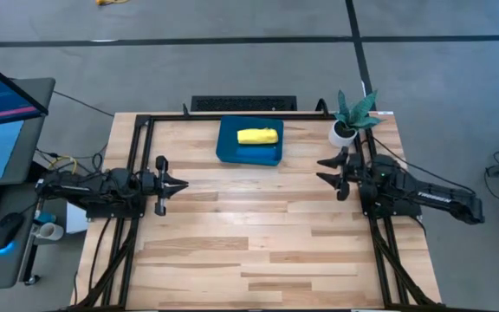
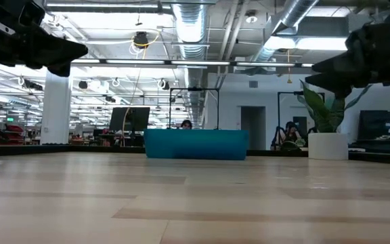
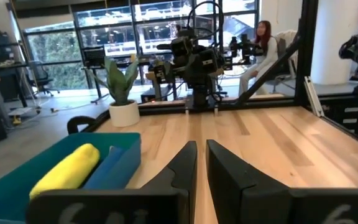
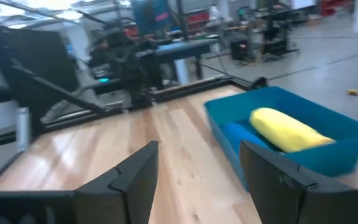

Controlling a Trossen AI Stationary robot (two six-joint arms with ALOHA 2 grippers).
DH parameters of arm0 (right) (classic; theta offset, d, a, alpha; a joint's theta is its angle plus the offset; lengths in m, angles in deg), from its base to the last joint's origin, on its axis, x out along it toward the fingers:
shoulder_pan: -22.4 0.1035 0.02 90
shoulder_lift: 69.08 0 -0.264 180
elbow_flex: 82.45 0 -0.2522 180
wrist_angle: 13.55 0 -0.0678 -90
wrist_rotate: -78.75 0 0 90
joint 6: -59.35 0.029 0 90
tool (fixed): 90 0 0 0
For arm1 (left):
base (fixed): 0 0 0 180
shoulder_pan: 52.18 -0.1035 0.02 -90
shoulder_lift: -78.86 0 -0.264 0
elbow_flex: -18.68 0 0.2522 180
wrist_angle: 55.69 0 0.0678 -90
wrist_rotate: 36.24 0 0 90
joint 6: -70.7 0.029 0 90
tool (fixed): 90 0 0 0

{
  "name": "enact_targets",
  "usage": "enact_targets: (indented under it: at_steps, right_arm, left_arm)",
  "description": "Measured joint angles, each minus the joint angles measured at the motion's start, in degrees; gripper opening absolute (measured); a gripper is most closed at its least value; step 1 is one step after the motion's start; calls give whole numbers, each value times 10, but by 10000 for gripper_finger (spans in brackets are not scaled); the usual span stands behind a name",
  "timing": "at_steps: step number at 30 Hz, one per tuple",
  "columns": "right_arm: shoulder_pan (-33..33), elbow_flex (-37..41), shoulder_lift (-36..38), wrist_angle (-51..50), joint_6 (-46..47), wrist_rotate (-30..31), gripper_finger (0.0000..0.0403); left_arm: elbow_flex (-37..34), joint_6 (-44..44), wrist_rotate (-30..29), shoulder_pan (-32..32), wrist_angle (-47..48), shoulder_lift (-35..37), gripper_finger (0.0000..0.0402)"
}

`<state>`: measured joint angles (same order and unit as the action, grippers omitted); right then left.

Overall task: Roll microfiber towels into tight, uniform cylinder then place into a basket
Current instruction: Return to Home Position

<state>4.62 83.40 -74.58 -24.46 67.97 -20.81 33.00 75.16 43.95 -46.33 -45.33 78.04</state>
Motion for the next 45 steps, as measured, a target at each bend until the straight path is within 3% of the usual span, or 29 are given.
enact_targets:
  at_steps: [7,45]
  right_arm:
    - [-4,0,-2,-16,-1,56,244]
    - [-4,0,-2,-17,0,57,244]
  left_arm:
    - [0,4,0,0,0,0,25]
    - [-2,5,-1,0,0,0,25]
